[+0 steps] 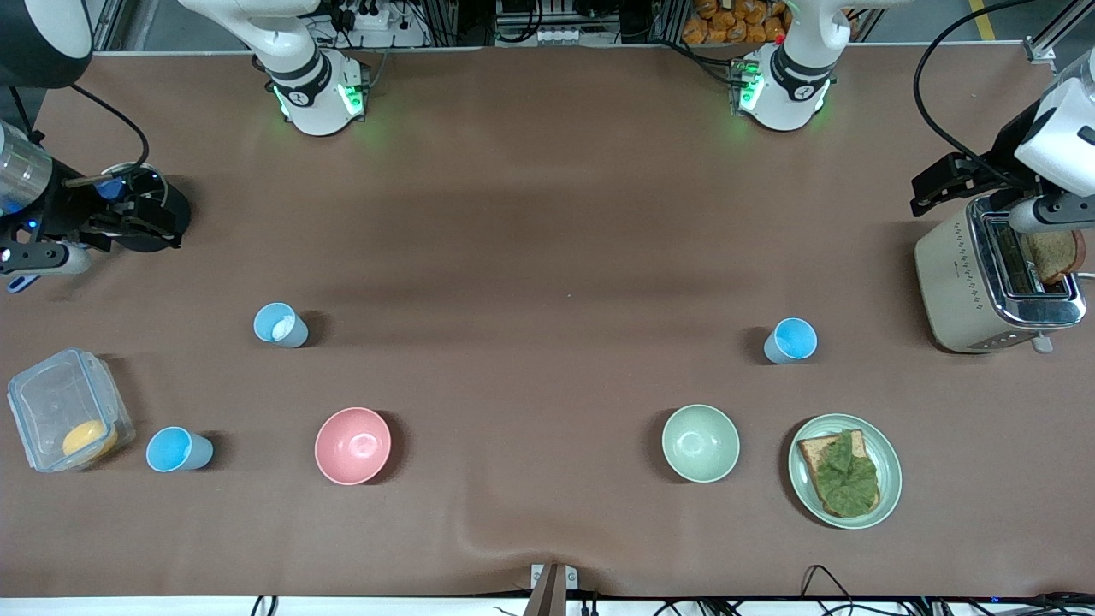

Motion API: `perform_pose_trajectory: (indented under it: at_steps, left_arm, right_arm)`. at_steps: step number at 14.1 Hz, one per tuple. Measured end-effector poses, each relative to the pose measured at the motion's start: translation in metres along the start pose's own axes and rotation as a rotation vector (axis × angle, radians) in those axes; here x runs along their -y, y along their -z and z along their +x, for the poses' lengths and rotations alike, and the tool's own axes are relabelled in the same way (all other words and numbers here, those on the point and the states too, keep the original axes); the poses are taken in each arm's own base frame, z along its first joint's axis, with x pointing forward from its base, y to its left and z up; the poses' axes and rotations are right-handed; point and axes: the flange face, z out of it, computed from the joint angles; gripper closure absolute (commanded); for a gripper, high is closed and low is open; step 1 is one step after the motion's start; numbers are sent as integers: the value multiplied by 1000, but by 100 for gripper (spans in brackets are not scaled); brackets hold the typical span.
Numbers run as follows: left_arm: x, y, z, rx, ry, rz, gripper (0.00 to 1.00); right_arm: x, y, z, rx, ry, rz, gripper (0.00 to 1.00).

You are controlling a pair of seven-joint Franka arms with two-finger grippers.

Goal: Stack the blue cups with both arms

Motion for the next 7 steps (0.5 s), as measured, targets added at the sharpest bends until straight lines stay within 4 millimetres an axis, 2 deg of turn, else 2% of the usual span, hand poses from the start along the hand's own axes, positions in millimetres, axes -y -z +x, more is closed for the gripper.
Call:
perform_pose_trajectory:
  at_steps: [7]
  left_arm:
    - [2, 2, 2, -18, 4, -3, 0]
  right_arm:
    - [0, 0, 0, 1, 0, 0, 0]
